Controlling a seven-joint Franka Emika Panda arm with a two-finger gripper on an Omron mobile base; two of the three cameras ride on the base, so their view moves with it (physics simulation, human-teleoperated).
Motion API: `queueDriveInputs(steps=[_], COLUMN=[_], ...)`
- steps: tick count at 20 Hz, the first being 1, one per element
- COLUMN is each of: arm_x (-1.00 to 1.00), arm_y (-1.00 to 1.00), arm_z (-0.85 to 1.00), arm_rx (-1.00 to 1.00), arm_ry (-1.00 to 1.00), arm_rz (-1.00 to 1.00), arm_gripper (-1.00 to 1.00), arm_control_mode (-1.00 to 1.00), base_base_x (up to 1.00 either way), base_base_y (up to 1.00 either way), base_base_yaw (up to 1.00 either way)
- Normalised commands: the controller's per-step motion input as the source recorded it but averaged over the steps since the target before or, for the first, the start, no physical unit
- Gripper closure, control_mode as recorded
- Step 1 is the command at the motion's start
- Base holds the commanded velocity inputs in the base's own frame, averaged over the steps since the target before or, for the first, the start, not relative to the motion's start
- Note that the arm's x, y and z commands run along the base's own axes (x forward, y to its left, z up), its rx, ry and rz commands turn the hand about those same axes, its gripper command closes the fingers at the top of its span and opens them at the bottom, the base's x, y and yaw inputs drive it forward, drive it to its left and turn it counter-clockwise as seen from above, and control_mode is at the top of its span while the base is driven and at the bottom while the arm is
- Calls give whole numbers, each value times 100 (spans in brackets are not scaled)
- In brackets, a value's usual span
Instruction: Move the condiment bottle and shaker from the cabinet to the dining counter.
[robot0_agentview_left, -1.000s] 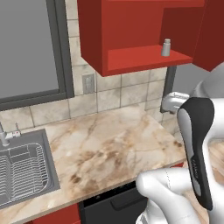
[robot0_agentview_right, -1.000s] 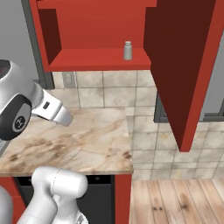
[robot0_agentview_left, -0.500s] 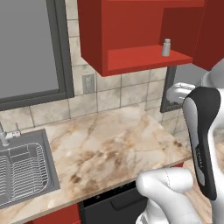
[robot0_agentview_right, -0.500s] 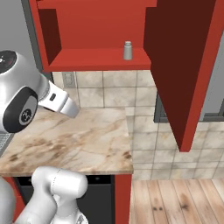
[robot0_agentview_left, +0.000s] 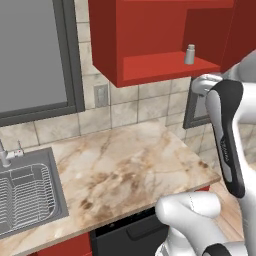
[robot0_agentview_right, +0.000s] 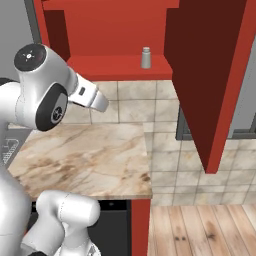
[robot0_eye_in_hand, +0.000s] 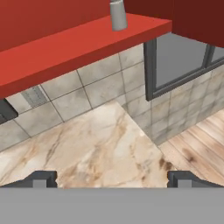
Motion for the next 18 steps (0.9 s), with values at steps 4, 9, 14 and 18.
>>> queueDriveInputs(steps=[4,9,14,18], arm_x=[55,43,36,43], arm_y=[-13,-10,-19,-10], arm_z=[2,0,29,49], arm_rx=[-11,-17,-5,0], arm_ry=[-16,-16,-1,6], arm_rz=[0,-1,-2,-3], arm_gripper=[-100,-100,-100,-100], arm_control_mode=[-100,-100,-100,-100], base_base_x=[0,0,0,0], base_base_y=[0,0,0,0], base_base_yaw=[0,0,0,0])
